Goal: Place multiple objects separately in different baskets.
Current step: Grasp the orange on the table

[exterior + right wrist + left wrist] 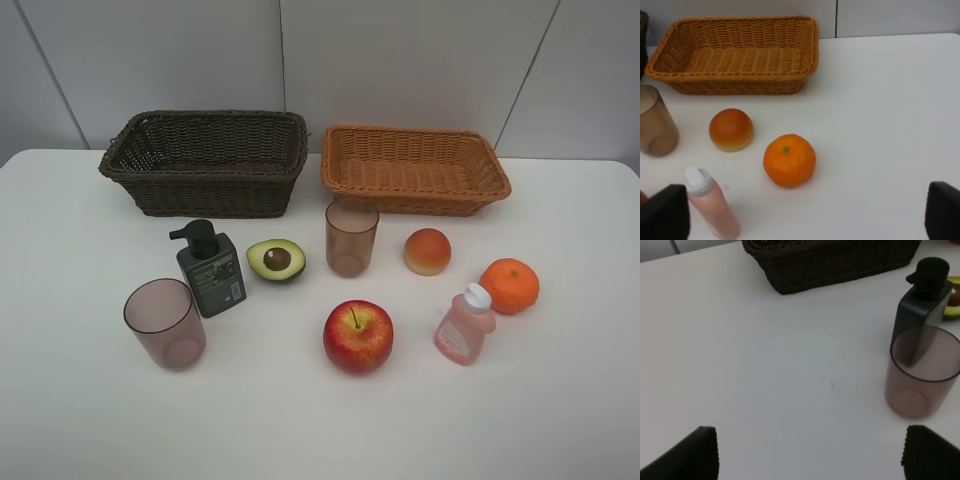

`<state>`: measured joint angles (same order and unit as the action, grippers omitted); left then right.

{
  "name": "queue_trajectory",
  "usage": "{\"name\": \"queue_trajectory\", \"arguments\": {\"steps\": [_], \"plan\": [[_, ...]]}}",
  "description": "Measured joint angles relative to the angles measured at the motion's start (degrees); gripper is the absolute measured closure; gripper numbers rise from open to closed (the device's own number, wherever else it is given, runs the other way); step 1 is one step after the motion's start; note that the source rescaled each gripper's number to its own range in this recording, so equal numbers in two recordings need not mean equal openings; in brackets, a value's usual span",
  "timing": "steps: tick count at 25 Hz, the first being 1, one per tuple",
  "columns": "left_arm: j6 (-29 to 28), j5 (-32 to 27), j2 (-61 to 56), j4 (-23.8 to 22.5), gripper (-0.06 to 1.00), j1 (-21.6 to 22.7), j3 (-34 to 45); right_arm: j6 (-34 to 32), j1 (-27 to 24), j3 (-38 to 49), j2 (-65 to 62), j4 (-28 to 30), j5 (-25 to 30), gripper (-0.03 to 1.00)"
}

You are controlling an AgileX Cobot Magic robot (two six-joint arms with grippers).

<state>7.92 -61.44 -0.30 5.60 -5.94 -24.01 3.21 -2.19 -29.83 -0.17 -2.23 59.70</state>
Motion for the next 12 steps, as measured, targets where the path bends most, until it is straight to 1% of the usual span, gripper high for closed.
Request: {"name": "queue_trajectory", "arguments": {"steps": [12], "plan": [[0.0, 0.0, 0.0, 0.0, -0.03, 0.0, 0.0, 0.0, 0.0, 0.0, 0.0, 0.0, 0.0, -0.03]]}}
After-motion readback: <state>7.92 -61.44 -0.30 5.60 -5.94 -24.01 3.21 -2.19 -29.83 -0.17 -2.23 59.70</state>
